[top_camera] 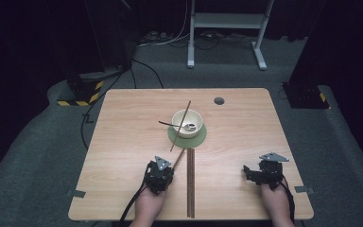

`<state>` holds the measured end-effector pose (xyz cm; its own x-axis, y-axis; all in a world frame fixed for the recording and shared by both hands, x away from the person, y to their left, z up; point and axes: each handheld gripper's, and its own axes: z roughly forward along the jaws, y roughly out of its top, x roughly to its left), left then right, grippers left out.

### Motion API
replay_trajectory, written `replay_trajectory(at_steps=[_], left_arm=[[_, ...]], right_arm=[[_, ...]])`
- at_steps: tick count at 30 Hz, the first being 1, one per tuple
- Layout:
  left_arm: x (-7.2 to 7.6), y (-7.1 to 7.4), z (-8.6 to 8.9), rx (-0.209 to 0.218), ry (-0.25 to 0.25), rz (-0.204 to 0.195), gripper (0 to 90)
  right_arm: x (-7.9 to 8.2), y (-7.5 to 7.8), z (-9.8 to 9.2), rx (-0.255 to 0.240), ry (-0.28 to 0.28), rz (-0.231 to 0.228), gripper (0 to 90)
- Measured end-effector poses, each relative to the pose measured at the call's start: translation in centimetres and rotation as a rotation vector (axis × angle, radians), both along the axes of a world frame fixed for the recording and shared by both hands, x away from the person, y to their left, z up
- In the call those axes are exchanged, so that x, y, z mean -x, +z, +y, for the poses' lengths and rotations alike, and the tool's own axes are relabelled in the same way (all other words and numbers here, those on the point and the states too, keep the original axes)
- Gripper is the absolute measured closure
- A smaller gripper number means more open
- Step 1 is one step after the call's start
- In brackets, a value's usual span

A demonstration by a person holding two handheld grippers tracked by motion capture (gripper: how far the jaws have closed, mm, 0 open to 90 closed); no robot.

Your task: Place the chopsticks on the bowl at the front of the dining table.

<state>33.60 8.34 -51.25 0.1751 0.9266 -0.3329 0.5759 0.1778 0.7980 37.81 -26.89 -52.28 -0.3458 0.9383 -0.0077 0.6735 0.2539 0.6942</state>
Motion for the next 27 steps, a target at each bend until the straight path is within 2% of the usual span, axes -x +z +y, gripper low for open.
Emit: replay_trajectory(at_steps=[1,7,8,10,11,12,17,18,21,24,26,27], left_arm=[[0.0,0.1,-0.2,0.007,-0.002,-0.008,83.7],[0.5,1.3,-1.2,-0.011,-0.038,-0.043,83.8],[0.5,1.8,-1.7,0.002,-0.04,-0.062,83.8],[0.6,2.0,-1.9,-0.004,-0.049,-0.067,83.7],[0.6,2.4,-2.2,0.012,-0.045,-0.075,83.7],[0.4,3.0,-2.5,0.012,-0.055,-0.084,83.8],[0.0,3.9,-3.0,0.02,-0.052,-0.094,83.7],[-0.3,4.5,-3.3,0.035,-0.053,-0.107,83.8],[-0.4,5.2,-3.3,0.038,-0.06,-0.117,83.8],[-1.2,6.7,-3.7,0.052,-0.056,-0.141,83.8],[-1.4,7.0,-3.7,0.046,-0.063,-0.145,83.8],[-1.6,7.3,-3.9,0.064,-0.051,-0.146,83.8]], right_arm=[[0.0,0.0,0.0,0.0,0.001,0.001,10.5],[0.0,0.0,0.0,0.0,0.001,0.001,10.5],[0.0,0.0,0.0,0.0,0.001,0.001,10.5],[0.0,0.0,0.0,0.0,0.0,0.0,10.5],[0.0,0.0,0.0,0.0,0.0,0.0,10.5],[0.0,0.0,0.0,0.0,0.0,0.0,10.5],[0.0,0.0,0.0,0.0,0.001,0.0,10.5],[0.0,0.0,0.0,0.001,0.001,0.0,10.5],[0.0,0.0,0.0,0.001,0.0,0.0,10.5],[0.0,0.0,0.0,0.001,-0.002,-0.001,10.5],[0.0,0.0,0.0,0.0,0.0,0.0,10.5],[0.0,0.0,0.0,0.001,-0.001,0.0,10.5]])
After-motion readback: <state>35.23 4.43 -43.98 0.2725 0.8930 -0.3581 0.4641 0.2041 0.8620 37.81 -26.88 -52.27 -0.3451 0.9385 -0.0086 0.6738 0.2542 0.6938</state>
